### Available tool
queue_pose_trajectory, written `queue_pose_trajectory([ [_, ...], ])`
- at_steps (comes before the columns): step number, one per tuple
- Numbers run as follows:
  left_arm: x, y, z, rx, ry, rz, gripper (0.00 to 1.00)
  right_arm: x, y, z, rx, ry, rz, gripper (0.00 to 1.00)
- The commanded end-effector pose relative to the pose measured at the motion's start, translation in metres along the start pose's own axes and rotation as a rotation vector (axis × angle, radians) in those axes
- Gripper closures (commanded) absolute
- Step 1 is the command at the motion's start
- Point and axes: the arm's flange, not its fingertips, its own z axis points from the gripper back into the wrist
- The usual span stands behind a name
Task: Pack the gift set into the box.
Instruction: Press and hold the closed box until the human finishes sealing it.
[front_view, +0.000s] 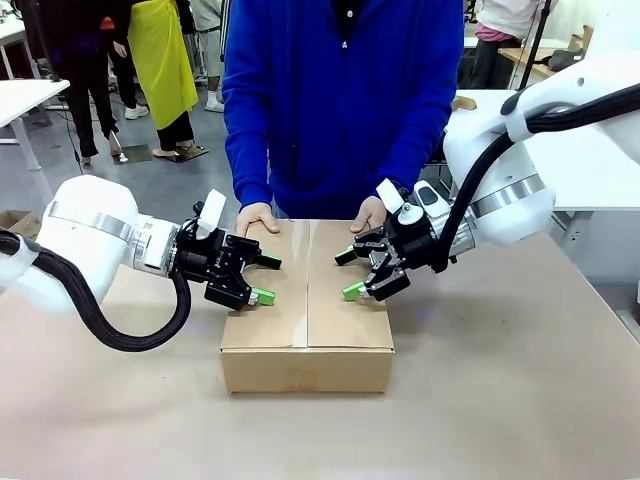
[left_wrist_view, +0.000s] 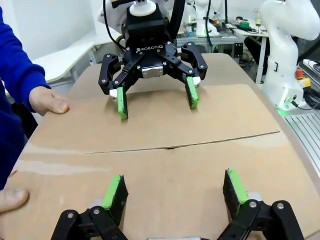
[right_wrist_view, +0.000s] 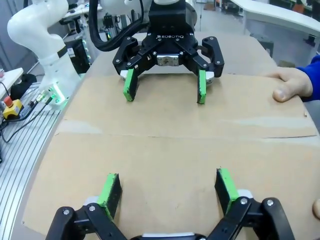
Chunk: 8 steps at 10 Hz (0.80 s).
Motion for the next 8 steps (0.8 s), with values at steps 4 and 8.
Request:
queue_pose_trajectory([
  [4, -0.0041, -0.0036, 0.0011, -0.007, -0.012, -0.021, 0.0, -0.0037, 0.0024, -0.002, -0.015, -0.011, -0.02, 0.0],
  [8, -0.0041, -0.0036, 0.0011, -0.007, -0.012, -0.021, 0.0, -0.0037, 0.0024, -0.002, -0.015, -0.011, -0.02, 0.0],
])
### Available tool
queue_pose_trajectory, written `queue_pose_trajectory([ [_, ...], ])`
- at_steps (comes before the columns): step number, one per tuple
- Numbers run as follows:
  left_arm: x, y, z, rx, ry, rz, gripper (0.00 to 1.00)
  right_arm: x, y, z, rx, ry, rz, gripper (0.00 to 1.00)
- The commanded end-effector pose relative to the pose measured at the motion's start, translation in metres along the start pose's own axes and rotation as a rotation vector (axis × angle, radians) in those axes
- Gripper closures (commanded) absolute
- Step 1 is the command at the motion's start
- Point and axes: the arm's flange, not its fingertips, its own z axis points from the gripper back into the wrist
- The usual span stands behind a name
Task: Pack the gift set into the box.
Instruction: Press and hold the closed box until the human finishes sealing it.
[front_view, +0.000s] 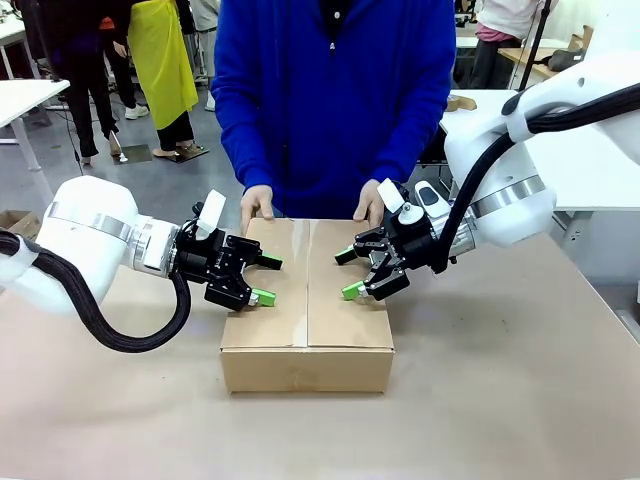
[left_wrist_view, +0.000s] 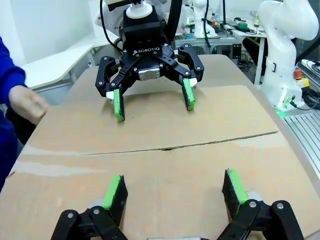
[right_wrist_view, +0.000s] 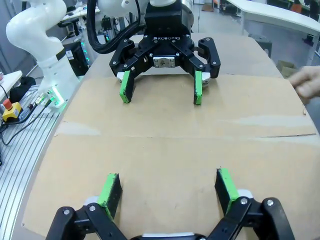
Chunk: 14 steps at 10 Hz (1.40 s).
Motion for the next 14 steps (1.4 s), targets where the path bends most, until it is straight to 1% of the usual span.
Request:
queue_pose_trajectory([
  [1, -0.004, -0.0027, 0.0018, -0.002, -0.005, -0.017, 0.0, -0.0033, 0.0025, -0.0019, -0.01, -0.004, -0.013, 0.0],
  [14, -0.004, -0.0027, 0.0018, -0.002, -0.005, -0.017, 0.0, -0.0033, 0.0025, -0.0019, -0.01, -0.004, -0.013, 0.0],
])
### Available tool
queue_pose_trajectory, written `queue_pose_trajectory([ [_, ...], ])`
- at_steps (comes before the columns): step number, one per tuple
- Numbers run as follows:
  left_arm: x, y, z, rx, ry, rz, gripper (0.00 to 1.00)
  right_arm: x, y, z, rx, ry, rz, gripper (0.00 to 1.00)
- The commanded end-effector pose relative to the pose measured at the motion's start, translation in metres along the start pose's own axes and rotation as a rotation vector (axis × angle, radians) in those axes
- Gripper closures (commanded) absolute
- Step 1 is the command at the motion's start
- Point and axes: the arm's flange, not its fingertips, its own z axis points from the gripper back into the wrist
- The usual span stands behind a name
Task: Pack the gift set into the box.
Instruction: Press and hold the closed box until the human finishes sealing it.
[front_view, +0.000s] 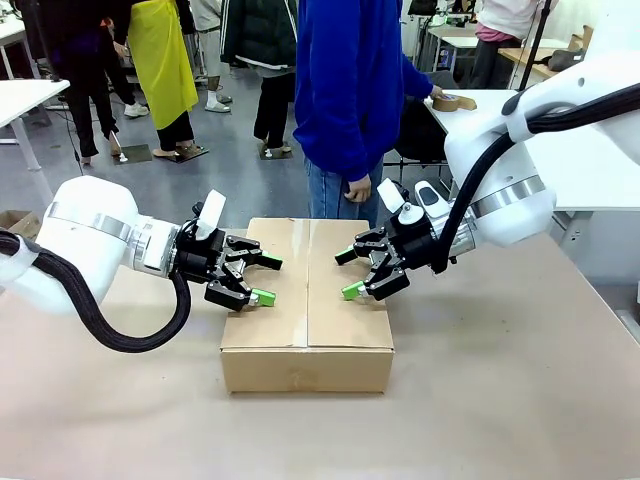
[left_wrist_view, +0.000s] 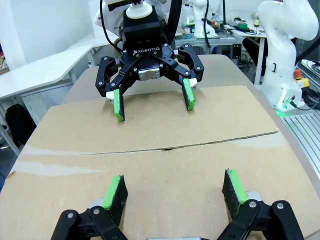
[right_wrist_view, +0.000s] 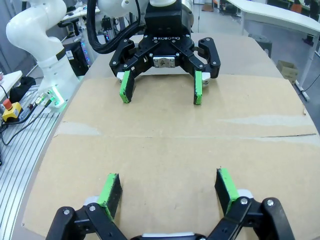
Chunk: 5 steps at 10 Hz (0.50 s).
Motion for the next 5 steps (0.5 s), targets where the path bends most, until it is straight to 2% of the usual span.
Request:
queue_pose_trajectory([
  [1, -0.004, -0.0027, 0.0018, -0.002, -0.005, -0.017, 0.0, -0.0033, 0.0025, -0.0019, -0.01, -0.004, -0.013, 0.0],
  [5, -0.004, -0.0027, 0.0018, -0.002, -0.005, -0.017, 0.0, -0.0033, 0.0025, -0.0019, -0.01, -0.004, -0.013, 0.0],
])
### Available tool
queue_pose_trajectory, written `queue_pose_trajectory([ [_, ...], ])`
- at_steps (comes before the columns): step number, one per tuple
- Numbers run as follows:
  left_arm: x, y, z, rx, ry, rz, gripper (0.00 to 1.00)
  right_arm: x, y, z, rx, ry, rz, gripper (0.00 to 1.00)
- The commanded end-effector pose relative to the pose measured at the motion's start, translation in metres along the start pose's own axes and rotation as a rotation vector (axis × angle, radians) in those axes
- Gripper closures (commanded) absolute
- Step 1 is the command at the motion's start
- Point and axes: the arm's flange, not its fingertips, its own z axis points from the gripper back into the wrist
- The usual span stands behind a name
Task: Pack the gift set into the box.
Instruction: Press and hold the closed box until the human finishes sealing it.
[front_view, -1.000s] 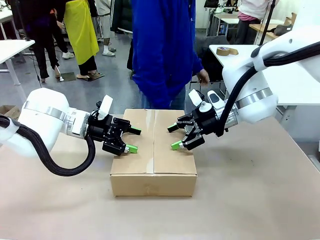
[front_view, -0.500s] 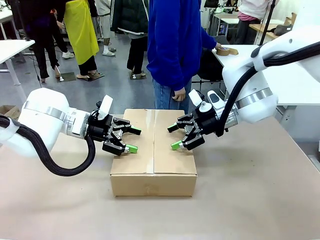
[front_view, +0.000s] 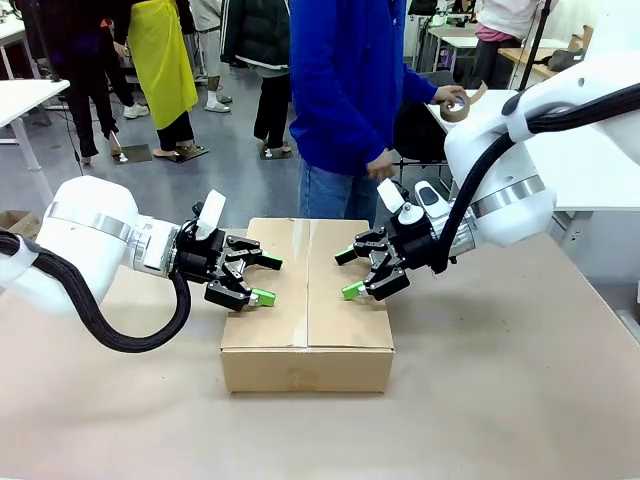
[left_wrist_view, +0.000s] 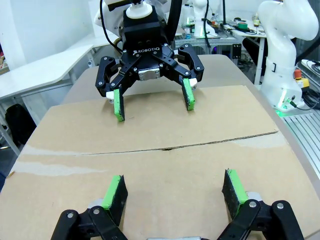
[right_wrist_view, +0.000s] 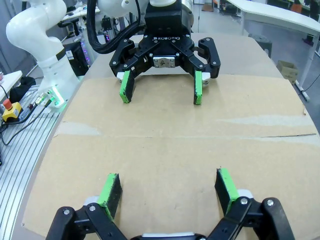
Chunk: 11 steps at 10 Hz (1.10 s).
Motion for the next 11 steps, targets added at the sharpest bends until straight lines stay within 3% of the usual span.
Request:
queue_pose_trajectory([
  [1, -0.004, -0.0027, 0.0018, -0.002, -0.005, -0.017, 0.0, -0.0033, 0.0025, -0.0019, -0.01, -0.004, -0.013, 0.0],
  [11, -0.004, -0.0027, 0.0018, -0.002, -0.005, -0.017, 0.0, -0.0033, 0.0025, -0.0019, -0.01, -0.004, -0.013, 0.0],
])
